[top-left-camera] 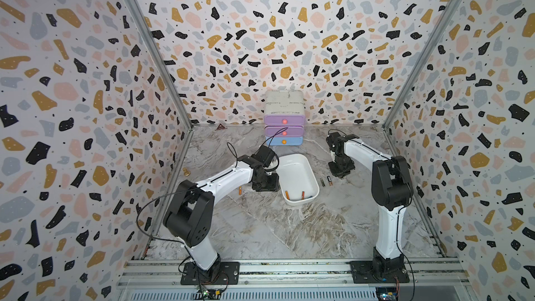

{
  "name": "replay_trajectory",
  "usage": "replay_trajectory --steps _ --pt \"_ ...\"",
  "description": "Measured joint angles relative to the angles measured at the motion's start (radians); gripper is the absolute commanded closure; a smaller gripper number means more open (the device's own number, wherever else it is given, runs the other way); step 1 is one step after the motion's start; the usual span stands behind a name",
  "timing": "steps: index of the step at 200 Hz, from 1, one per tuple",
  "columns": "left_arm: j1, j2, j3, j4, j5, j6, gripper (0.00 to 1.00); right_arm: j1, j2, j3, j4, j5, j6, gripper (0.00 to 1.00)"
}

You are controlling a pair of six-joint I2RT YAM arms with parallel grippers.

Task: Take the batteries out of the storage box
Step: Place the battery at the center of the board.

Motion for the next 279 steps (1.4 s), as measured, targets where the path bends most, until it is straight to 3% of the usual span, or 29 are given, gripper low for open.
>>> replay_trajectory --steps 31,107,164,190,234,279 --pt "0.002 0.057 0.047 0.002 -0.002 -0.017 0.46 0.002 0.000 -0.003 0.011 0.013 -0.004 1.00" --pt "-0.011 0.030 0.122 -0.027 0.026 -0.036 0.48 -0.002 0.002 -0.031 0.046 -0.016 -0.014 1.00" --pt "-0.011 -0.002 0.134 -0.044 0.029 -0.047 0.35 -0.003 0.002 -0.069 0.077 -0.122 0.001 1.00" --pt "-0.011 0.035 0.134 -0.044 0.035 -0.053 0.35 -0.003 -0.002 -0.076 0.086 -0.127 0.009 0.89" --pt "-0.013 0.106 0.163 -0.045 0.037 -0.055 0.43 -0.003 -0.012 -0.084 0.090 -0.116 0.027 0.62" --pt "-0.022 0.165 0.220 -0.051 0.026 -0.050 0.52 -0.001 -0.142 -0.081 0.043 -0.097 0.024 0.54"
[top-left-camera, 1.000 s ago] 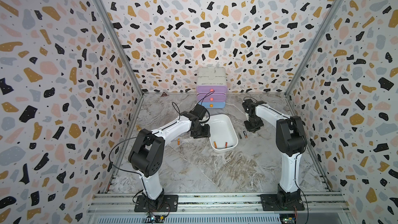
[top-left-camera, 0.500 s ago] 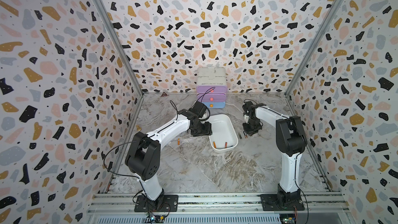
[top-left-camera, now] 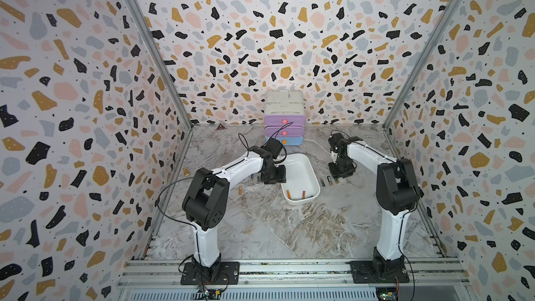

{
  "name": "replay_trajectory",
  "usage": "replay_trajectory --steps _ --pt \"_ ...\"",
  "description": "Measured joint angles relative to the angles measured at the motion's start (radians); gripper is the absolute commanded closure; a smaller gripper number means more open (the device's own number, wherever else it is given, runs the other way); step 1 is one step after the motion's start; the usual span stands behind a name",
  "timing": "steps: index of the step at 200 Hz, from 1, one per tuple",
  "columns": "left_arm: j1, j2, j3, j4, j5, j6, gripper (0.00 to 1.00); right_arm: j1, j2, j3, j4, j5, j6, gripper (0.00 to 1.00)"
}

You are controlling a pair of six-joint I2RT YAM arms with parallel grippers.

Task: Take the batteries out of the storage box
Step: Place the battery at the center of the board, then adjust the storage box at the center of the board.

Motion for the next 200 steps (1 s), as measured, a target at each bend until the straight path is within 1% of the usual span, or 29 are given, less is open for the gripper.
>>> replay_trajectory --steps 10,26,40,63,75,86,105,119,125,140,168,200 --pt "-0.001 0.013 0.016 -0.002 -0.003 0.000 0.53 0.005 -0.065 0.001 0.000 0.004 -0.006 0.54" --pt "-0.001 0.028 0.032 -0.002 -0.005 0.000 0.59 0.028 -0.165 0.001 0.009 0.006 -0.017 0.54" --pt "-0.001 0.038 0.041 -0.009 -0.009 0.002 0.63 0.060 -0.245 0.001 0.024 -0.016 -0.027 0.54" --pt "-0.001 0.059 0.066 -0.035 -0.030 0.013 0.70 0.119 -0.336 -0.030 0.078 -0.103 -0.062 0.53" --pt "-0.002 0.068 0.078 -0.048 -0.040 0.018 0.74 0.148 -0.365 -0.070 0.105 -0.190 -0.092 0.53" --pt "-0.002 0.069 0.079 -0.056 -0.052 0.024 0.79 0.169 -0.378 -0.112 0.133 -0.272 -0.115 0.53" --pt "-0.002 0.069 0.088 -0.082 -0.067 0.031 0.84 0.204 -0.375 -0.182 0.168 -0.402 -0.133 0.54" --pt "-0.002 0.069 0.094 -0.095 -0.083 0.032 0.86 0.226 -0.367 -0.223 0.183 -0.460 -0.133 0.54" --pt "-0.002 0.069 0.097 -0.100 -0.088 0.035 0.89 0.235 -0.367 -0.238 0.189 -0.476 -0.132 0.54" --pt "-0.002 0.069 0.102 -0.123 -0.103 0.045 0.92 0.251 -0.368 -0.271 0.198 -0.494 -0.129 0.55" --pt "-0.002 0.070 0.122 -0.174 -0.118 0.056 1.00 0.257 -0.377 -0.298 0.209 -0.499 -0.120 0.56" --pt "0.000 0.070 0.195 -0.281 -0.135 0.087 1.00 0.257 -0.406 -0.299 0.207 -0.495 -0.111 0.57"
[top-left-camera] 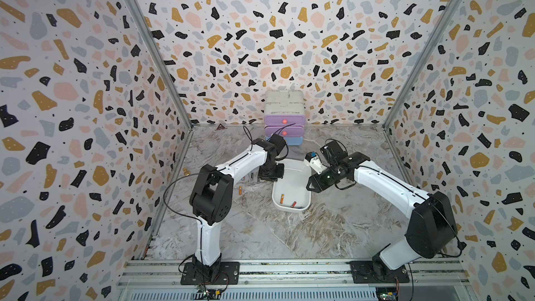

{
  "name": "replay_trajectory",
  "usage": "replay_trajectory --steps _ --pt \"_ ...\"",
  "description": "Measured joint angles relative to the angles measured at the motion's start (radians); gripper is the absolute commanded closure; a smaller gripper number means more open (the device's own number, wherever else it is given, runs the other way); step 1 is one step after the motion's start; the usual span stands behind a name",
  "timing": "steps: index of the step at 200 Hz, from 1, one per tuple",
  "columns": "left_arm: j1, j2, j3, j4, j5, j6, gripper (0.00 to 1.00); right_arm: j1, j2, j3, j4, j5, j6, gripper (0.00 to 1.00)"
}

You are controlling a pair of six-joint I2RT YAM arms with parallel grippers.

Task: Take the batteries out of the storage box
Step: Adjust the storage box at the center of the board.

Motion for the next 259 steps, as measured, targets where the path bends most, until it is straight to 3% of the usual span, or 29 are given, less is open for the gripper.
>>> replay_trajectory --steps 39,77,128,209,259 --pt "0.026 -0.003 0.103 -0.166 0.034 0.056 1.00 0.004 -0.022 0.000 -0.002 0.012 0.003 0.57" --pt "0.046 -0.001 0.114 -0.279 0.027 0.089 1.00 0.054 -0.005 0.018 -0.035 0.050 -0.023 0.58" --pt "0.047 0.014 0.148 -0.318 0.098 0.100 1.00 0.171 0.107 0.041 -0.038 0.095 -0.049 0.60" --pt "0.151 0.026 0.164 -0.430 0.264 0.159 1.00 0.171 0.061 0.048 -0.023 0.151 -0.048 0.60" --pt "0.147 0.026 0.157 -0.421 0.329 0.138 1.00 0.171 0.061 0.048 -0.019 0.169 -0.049 0.61"
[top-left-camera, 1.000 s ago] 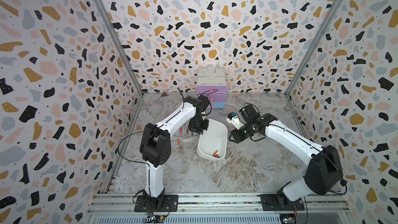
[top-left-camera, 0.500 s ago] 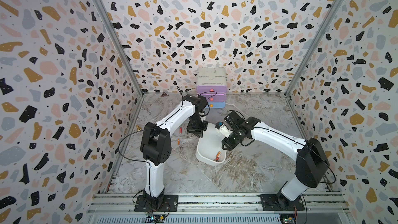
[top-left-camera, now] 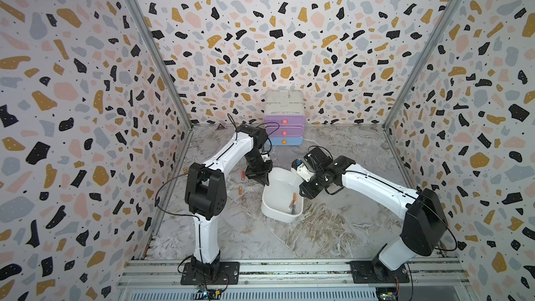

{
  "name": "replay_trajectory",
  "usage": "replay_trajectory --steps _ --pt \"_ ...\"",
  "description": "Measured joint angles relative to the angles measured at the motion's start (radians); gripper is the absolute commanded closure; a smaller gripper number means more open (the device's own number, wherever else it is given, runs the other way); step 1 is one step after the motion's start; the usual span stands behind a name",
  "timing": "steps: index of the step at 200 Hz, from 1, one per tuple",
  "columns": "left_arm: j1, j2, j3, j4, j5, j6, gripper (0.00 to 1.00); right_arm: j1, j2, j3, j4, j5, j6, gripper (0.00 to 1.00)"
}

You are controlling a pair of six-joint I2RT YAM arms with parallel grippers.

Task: Take the batteries out of the storage box
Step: Adjust the storage box at the center of the board.

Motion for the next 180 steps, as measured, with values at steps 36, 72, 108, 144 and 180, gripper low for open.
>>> replay_trajectory --steps 36,72,108,144,180 --pt "-0.005 0.000 0.002 0.021 0.064 -0.028 1.00 0.000 0.000 0.002 0.001 0.027 0.000 0.62" --pt "-0.006 0.008 -0.001 0.053 0.085 -0.055 1.00 0.000 0.000 0.002 0.003 0.049 0.004 0.63" --pt "0.000 0.009 -0.060 0.130 0.169 -0.106 1.00 0.000 0.000 0.002 0.002 0.061 0.005 0.63" --pt "0.015 0.009 -0.087 0.188 0.199 -0.154 1.00 0.000 0.000 0.002 0.002 0.079 0.004 0.63" --pt "0.016 0.009 -0.109 0.232 0.154 -0.166 1.00 0.000 0.000 0.002 0.002 0.089 0.005 0.63"
